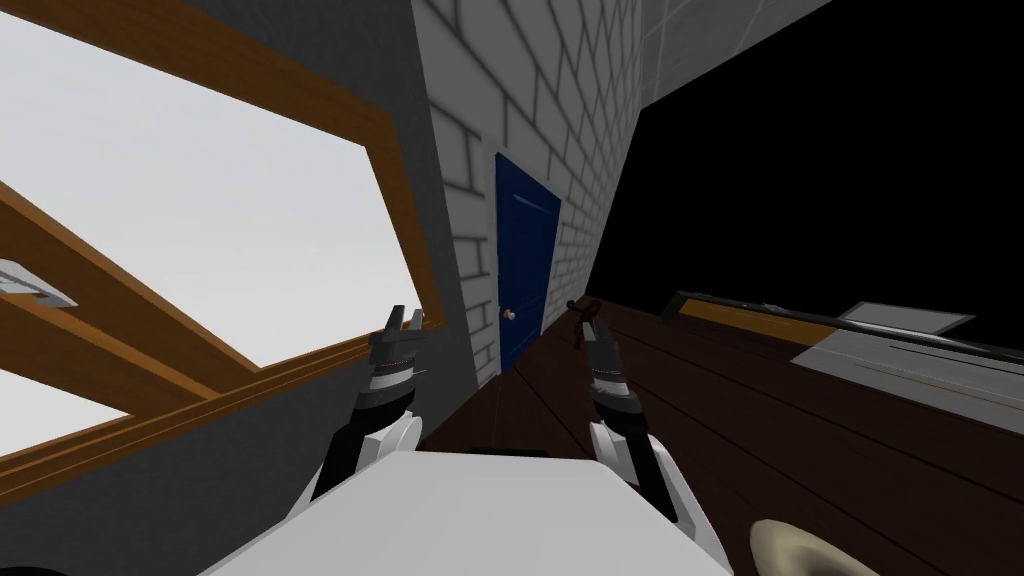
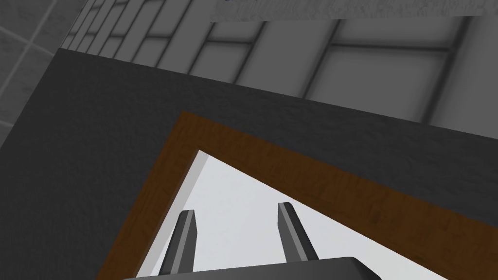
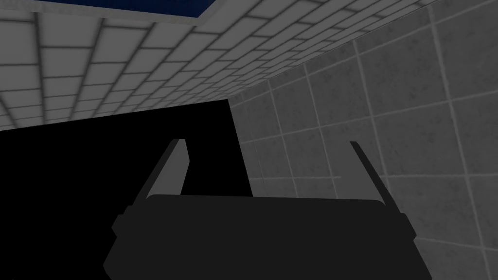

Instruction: Pull the door open

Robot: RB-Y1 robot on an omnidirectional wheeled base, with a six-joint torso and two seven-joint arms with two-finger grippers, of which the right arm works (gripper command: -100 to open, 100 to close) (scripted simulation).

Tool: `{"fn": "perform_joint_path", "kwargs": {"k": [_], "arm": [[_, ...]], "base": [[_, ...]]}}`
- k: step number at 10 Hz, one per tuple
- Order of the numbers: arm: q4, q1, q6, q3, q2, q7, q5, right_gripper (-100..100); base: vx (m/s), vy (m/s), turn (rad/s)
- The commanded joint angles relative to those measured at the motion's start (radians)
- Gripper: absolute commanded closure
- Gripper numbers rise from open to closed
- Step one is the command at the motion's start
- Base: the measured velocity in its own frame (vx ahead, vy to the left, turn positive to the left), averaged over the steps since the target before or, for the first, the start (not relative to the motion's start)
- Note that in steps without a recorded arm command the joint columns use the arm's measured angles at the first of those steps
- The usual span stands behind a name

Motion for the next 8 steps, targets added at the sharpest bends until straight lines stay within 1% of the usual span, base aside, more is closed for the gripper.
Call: {"fn": "perform_joint_path", "kwargs": {"k": [1, 6, 8], "arm": [[0.036, -0.013, -0.003, 0.009, -0.006, 0.037, 0.016, -100], [0.164, -0.045, -0.030, 0.041, -0.021, 0.158, 0.069, -100], [0.222, -0.059, -0.042, 0.056, -0.025, 0.213, 0.093, -100]], "base": [[0.091, -0.048, -0.013], [0.092, -0.045, -0.010], [0.094, -0.047, -0.010]]}}
